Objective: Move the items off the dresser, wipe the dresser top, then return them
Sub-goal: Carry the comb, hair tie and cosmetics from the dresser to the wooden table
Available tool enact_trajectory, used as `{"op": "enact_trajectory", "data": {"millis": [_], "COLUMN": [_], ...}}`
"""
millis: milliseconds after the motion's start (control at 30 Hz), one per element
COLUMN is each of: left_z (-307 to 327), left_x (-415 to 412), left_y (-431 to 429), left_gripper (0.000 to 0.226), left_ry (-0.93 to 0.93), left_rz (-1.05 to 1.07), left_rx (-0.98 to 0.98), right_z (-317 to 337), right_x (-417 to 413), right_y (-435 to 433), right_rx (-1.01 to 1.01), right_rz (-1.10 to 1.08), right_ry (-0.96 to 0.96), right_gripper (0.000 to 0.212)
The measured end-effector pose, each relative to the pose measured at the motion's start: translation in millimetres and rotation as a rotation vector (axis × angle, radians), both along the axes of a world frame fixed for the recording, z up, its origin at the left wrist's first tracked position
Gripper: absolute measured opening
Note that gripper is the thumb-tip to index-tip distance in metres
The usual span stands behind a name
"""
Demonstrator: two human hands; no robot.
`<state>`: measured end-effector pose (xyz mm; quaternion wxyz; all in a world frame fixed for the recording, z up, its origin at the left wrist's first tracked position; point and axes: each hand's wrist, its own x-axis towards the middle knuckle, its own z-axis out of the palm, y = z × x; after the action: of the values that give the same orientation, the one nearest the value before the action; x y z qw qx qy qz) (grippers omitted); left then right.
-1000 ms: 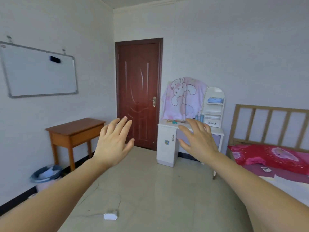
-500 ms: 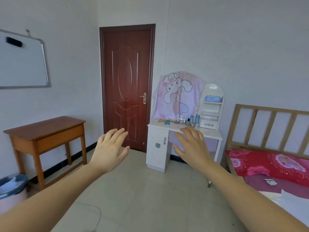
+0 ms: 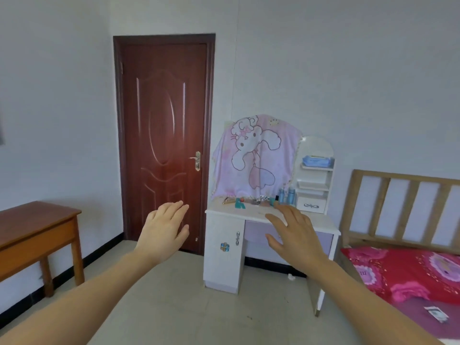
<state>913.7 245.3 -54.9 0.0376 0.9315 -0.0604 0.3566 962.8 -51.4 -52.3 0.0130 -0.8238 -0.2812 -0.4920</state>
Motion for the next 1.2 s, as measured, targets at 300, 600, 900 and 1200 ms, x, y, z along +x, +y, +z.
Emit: {"op": "enact_trajectory", "data": {"millis": [300,600,900,1200], "left_z": [-20.4,-20.4,-79.5,-102.6], "left_x": [159.8,336.7,455.6,602.0], "left_y": [-27.5,-52.8,-32.2,30.0], "left_gripper": [0.052,0.052,0.055,0.073], "left_ry": [-0.097,-0.095,0.103,0.189], "left_rz": [-0.131,-0.063,0.033,0.019], "left_rx": [0.058,0.126,0.058,-0.129], "right_z": [-23.6,-23.7,-88.0,-101.9], "right_x": [142.3,313.0,457.1,605.8], "right_y": [-38.4,-49.0,-23.0,28.1], "right_rx": [-0.053,0.008,-0.023,-0.036], "right_rz": [-0.182,-0.087,-0.038,-0.021], "right_ry": [0.05,0.04,0.134,0.235], "right_gripper": [0.039,0.039,0.041,0.032]}}
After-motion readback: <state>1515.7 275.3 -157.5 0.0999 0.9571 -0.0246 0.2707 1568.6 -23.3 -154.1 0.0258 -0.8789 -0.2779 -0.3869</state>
